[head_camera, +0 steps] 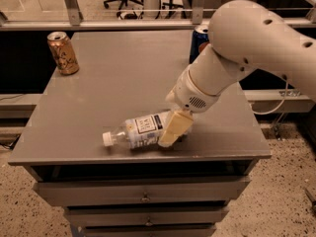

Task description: Move blue plastic bottle near orange can

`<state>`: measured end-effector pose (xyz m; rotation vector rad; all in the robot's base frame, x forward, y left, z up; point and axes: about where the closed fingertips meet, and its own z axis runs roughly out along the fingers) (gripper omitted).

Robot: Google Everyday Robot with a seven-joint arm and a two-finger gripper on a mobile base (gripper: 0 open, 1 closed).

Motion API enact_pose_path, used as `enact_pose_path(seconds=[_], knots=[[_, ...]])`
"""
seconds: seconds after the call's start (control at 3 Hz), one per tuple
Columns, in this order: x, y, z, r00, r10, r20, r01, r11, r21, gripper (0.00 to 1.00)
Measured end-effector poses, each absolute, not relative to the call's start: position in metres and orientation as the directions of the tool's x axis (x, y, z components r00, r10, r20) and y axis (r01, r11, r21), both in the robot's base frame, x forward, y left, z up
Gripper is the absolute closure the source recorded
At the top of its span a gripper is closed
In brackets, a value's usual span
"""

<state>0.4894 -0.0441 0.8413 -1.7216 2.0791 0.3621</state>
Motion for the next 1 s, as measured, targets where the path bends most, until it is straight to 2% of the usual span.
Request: enact_pose_path(seconds=[1.0], knots=[[0.515, -0.061, 0.860, -0.170, -0.864, -0.474, -0.956, 0.261, -0.133, 0.94]])
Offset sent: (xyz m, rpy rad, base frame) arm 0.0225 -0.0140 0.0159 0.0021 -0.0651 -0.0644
